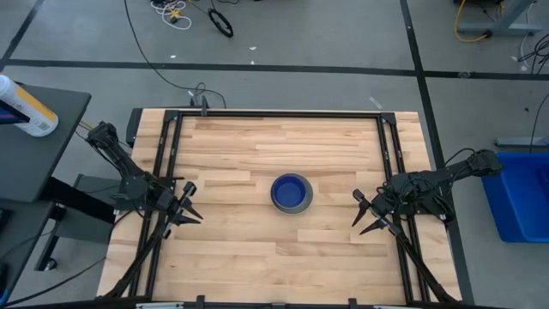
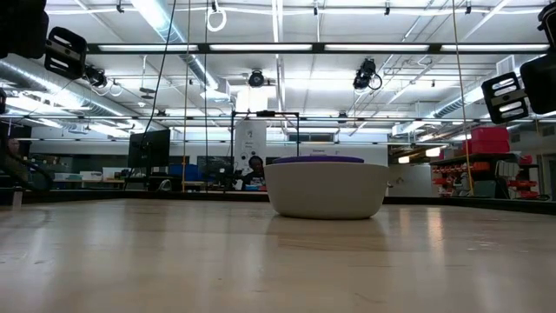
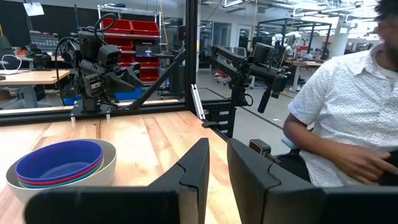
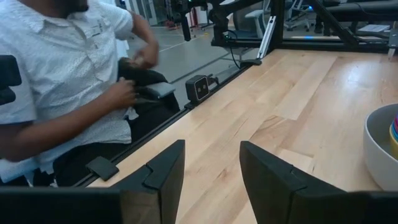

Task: Nest bowls inside each other
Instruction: Return to home position

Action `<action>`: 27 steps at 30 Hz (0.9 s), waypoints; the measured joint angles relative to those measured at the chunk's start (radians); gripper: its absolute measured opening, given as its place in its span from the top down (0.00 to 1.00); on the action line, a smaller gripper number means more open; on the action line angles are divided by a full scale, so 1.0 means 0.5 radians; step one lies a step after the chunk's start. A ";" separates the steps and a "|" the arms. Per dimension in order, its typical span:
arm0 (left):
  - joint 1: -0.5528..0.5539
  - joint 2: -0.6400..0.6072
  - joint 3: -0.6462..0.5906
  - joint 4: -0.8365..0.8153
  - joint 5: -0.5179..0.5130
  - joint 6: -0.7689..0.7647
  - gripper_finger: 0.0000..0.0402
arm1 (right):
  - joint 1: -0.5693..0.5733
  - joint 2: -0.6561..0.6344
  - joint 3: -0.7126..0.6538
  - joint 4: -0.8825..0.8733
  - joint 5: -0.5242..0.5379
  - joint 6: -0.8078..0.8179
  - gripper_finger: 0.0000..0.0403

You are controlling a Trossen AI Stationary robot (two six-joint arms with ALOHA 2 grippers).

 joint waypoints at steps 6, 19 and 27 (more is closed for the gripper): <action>0.000 0.000 0.000 0.000 0.000 0.001 0.84 | 0.000 0.000 0.000 0.001 0.000 0.000 0.59; -0.001 0.000 0.000 0.000 0.000 -0.008 0.84 | 0.000 0.000 0.000 0.000 0.000 0.000 0.60; 0.000 0.000 0.000 0.000 0.000 -0.005 0.84 | 0.000 0.000 0.000 0.001 0.001 0.000 0.59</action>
